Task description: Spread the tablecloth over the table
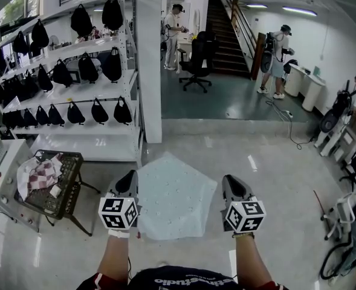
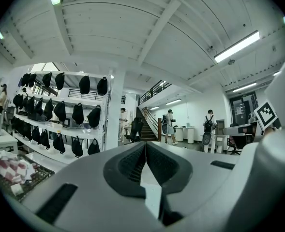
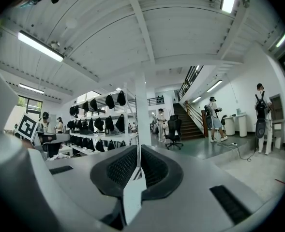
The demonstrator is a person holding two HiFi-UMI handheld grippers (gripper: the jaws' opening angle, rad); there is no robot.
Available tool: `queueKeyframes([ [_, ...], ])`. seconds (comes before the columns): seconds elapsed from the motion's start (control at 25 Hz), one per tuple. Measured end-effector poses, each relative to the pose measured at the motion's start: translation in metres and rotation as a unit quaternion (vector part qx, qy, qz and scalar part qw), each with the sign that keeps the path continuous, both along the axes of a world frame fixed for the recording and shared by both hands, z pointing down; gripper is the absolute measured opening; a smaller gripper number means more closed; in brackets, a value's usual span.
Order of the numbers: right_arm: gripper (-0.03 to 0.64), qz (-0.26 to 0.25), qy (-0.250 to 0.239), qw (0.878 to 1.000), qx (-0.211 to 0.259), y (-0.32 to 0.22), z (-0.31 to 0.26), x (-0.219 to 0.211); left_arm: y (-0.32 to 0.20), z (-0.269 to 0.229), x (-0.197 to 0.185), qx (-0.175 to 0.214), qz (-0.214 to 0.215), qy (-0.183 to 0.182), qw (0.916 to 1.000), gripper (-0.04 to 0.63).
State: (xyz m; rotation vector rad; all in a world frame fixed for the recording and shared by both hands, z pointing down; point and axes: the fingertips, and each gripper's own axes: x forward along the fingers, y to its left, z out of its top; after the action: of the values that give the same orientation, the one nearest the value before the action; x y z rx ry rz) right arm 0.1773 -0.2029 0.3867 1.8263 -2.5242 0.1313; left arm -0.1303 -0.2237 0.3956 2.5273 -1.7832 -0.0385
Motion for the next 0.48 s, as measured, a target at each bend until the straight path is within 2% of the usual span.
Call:
queueKeyframes([
  [0.48,0.026,0.016,0.018,1.0,0.005,0.0038,-0.0028,0.0029,0.0037,-0.0005,0.0015,-0.002,0.003,-0.001,1.0,0.017],
])
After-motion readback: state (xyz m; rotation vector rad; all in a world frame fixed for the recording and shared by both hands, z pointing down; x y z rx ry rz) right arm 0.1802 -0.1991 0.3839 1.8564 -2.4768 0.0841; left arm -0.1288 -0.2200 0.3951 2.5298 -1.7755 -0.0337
